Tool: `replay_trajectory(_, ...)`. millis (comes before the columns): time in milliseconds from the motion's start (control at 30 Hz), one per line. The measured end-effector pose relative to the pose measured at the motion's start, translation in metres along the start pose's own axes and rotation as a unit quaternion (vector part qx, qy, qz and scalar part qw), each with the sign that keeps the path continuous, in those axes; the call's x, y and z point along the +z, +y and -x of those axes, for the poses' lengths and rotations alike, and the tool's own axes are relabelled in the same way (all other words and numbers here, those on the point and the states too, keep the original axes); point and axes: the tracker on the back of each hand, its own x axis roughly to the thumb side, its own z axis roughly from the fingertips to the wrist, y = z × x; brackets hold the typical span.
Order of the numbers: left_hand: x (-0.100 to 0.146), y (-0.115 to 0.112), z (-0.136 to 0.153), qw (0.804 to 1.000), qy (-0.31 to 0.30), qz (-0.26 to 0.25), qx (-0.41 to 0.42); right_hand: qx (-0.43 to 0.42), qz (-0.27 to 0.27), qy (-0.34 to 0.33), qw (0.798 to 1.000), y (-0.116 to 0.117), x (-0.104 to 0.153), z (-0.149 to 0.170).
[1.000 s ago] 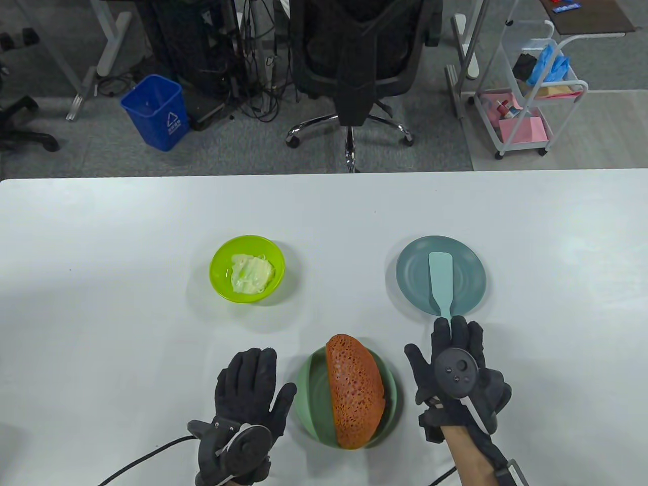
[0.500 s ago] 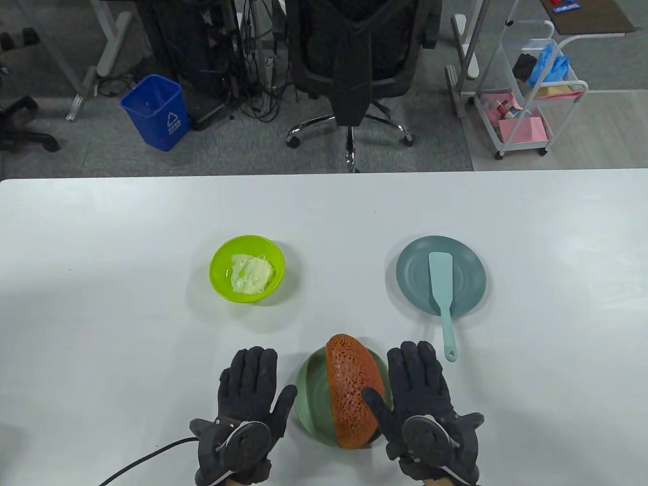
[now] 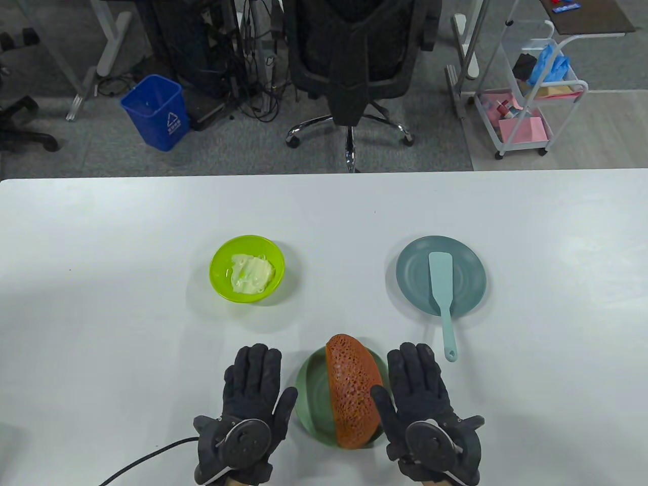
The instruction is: Dip dessert spatula into salad dressing and spread onto bread slice
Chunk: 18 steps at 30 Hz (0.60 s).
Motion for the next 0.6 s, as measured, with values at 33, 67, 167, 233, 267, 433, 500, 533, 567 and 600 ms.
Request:
replay_trajectory(33,0.0,0.0,0.0,1.0,0.0,0.0,0.0,-0.003,-0.001,0.004,1.0,0.0,0.0,0.001)
replay_trajectory(67,0.0,0.0,0.0,1.0,0.0,-0.001,0.0,-0.008,0.001,0.01,1.0,-0.001,-0.001,0.004)
replay_trajectory(167,0.0,-0.001,0.0,1.0,-0.001,-0.002,0.0,-0.023,0.005,0.023,0.999,-0.003,-0.002,0.009)
replay_trajectory(233,0.0,-0.001,-0.001,1.0,-0.002,-0.003,-0.001,-0.028,0.008,0.03,0.999,-0.004,-0.003,0.011)
replay_trajectory(267,0.0,-0.002,0.0,1.0,-0.002,-0.003,-0.001,-0.031,0.009,0.032,0.999,-0.004,-0.003,0.012)
replay_trajectory(433,0.001,-0.002,0.0,1.0,-0.003,-0.009,-0.001,-0.039,0.008,0.038,0.999,-0.003,-0.004,0.015)
replay_trajectory(500,0.001,-0.002,0.0,1.0,-0.001,-0.01,0.0,-0.04,0.008,0.039,0.998,-0.004,-0.005,0.015)
replay_trajectory(533,0.001,-0.002,0.0,1.0,0.0,-0.011,0.001,-0.041,0.008,0.038,0.998,-0.004,-0.005,0.015)
replay_trajectory(567,0.001,-0.002,0.0,1.0,0.001,-0.01,0.001,-0.041,0.009,0.038,0.998,-0.004,-0.005,0.015)
replay_trajectory(600,0.001,-0.002,0.0,1.0,0.001,-0.01,0.001,-0.041,0.009,0.038,0.998,-0.004,-0.005,0.015)
